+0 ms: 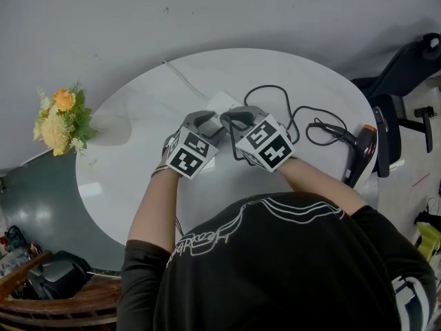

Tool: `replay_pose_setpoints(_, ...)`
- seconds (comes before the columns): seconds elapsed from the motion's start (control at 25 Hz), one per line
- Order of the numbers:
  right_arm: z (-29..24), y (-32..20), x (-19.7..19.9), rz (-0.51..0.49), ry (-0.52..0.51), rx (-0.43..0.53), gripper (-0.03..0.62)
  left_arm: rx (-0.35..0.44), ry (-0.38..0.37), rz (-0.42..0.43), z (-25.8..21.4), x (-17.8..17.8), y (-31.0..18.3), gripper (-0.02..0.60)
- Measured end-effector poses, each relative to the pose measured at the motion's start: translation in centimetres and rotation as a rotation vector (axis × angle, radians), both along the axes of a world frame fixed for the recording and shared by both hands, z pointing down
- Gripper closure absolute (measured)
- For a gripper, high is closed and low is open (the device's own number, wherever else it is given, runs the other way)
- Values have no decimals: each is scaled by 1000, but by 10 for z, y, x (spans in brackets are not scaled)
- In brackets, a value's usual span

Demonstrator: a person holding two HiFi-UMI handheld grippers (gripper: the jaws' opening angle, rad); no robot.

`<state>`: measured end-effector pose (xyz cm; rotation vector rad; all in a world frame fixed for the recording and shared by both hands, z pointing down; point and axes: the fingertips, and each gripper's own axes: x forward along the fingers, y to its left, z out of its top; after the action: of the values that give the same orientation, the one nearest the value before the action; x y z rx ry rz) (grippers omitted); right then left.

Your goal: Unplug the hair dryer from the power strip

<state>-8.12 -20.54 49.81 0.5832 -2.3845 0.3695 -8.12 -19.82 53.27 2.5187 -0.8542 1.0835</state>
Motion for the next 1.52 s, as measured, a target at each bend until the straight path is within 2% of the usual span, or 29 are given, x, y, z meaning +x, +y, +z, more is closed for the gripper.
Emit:
replay_pose_setpoints(0.12, 1, 0, 0, -5, 8, 2, 568, -4, -3, -1, 0, 0, 0, 396)
replay_pose_setpoints(0.48, 2, -8, 8, 48, -112, -161, 568, -4, -2, -14, 0, 0, -1, 396)
replay_pose_setpoints(0.6, 1, -7, 8, 39, -90, -134, 568, -6, -4, -13, 0, 1, -1, 396)
replay_pose_setpoints(0.92, -1, 1, 1, -49, 33, 44, 568, -10, -9, -13, 0, 2, -2, 396)
replay_pose_setpoints(1.0, -2, 0, 0, -47, 24, 45, 568, -10, -8, -13, 0, 2, -2, 396)
replay_pose_setpoints(1.32, -3, -6, 9, 5, -49, -61, 568, -9, -9, -17, 0, 2, -1, 396)
replay_pose_setpoints(1.52, -4, -6, 8, -4, -25, -28, 568, -8, -11, -13, -1, 3, -2, 396)
